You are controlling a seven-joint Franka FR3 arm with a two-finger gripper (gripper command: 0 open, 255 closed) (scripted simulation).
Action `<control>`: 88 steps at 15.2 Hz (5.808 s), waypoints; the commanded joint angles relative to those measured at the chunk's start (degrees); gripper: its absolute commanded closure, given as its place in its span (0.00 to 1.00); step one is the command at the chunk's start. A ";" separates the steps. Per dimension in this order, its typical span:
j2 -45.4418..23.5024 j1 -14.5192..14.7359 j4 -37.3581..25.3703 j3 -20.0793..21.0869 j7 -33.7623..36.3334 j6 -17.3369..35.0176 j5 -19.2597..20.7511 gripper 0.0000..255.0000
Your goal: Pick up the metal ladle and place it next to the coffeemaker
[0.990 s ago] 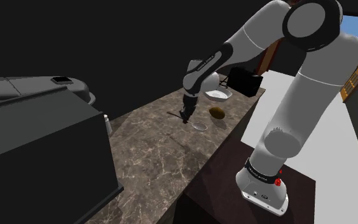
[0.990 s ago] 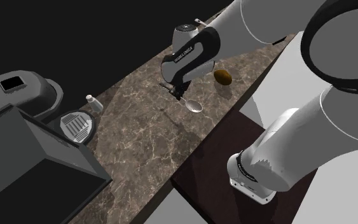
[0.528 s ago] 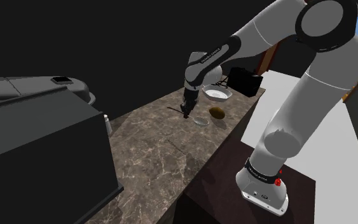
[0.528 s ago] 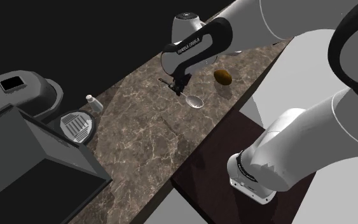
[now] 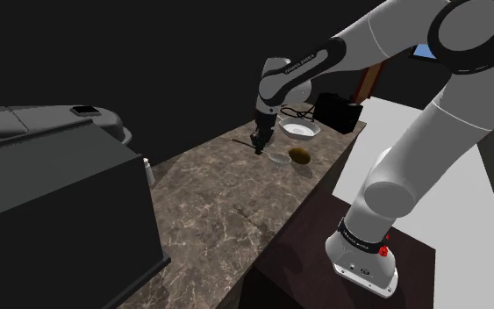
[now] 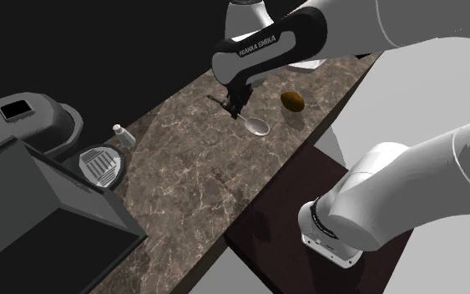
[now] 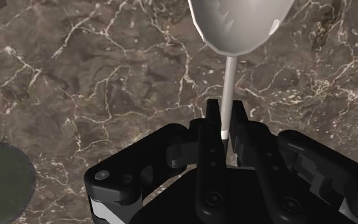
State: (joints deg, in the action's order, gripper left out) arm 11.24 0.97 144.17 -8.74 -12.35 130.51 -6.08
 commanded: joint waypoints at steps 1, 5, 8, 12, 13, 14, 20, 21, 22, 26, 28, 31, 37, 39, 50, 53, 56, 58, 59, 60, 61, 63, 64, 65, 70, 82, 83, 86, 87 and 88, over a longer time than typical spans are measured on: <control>0.90 -0.06 -0.88 0.08 0.40 -1.79 0.31 1.00; 2.82 -0.21 -2.38 0.22 1.06 -5.16 0.86 1.00; 4.10 -0.29 -3.65 0.32 1.49 -7.66 1.20 1.00; 5.59 -0.39 -5.50 0.46 2.02 -10.97 1.56 1.00; 5.92 -0.41 -5.99 0.49 2.14 -11.79 1.64 1.00; 6.24 -0.42 -6.50 0.52 2.25 -12.60 1.71 1.00; 7.86 -0.49 -9.77 0.69 2.90 -17.45 2.05 1.00; 8.08 -0.50 -10.35 0.72 3.00 -18.25 2.10 1.00; 8.28 -0.50 -10.95 0.75 3.09 -19.04 2.14 1.00; 8.97 -0.51 -13.44 0.84 3.45 -22.20 2.27 1.00; 9.23 -0.51 -14.75 0.88 3.62 -23.76 2.32 1.00; 9.52 -0.50 -16.81 0.94 3.86 -26.09 2.38 1.00; 9.75 -0.46 -21.21 1.03 4.30 -30.71 2.43 1.00; 9.73 -0.44 -22.77 1.05 4.43 -32.24 2.44 1.00; 8.71 -0.29 -32.21 1.08 5.09 -40.63 2.33 1.00; 8.17 -0.24 -35.05 1.06 5.25 -42.94 2.27 1.00; 7.52 -0.19 -38.04 1.03 5.40 -45.26 2.18 1.00; 7.01 -0.16 -40.10 1.00 5.49 -46.83 2.12 1.00; 6.74 -0.14 -41.16 0.98 5.54 -47.61 2.08 1.00; 6.45 -0.13 -42.24 0.96 5.58 -48.41 2.05 1.00; 6.46 -0.13 -42.25 0.96 5.58 -48.42 2.05 1.00; 7.40 0.83 -41.21 2.91 8.47 -48.06 1.44 1.00; 7.78 1.31 -40.78 3.89 9.91 -47.88 1.11 1.00; 8.11 1.79 -40.42 4.86 11.35 -47.70 0.77 1.00; 8.78 4.19 -39.57 9.77 18.48 -46.74 -1.02 1.00; 4.05 9.87 -44.15 21.65 35.73 -44.17 -3.97 1.00; 3.24 10.33 -44.97 22.66 37.20 -43.97 -4.01 1.00; 2.89 10.87 -43.75 23.68 38.46 -42.19 -4.11 1.00; 3.14 10.88 -42.71 23.68 38.33 -41.41 -4.18 1.00; 3.38 10.90 -41.69 23.69 38.20 -40.63 -4.24 1.00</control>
State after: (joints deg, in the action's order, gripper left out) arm 14.30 11.79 101.43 14.85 25.79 89.12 -10.22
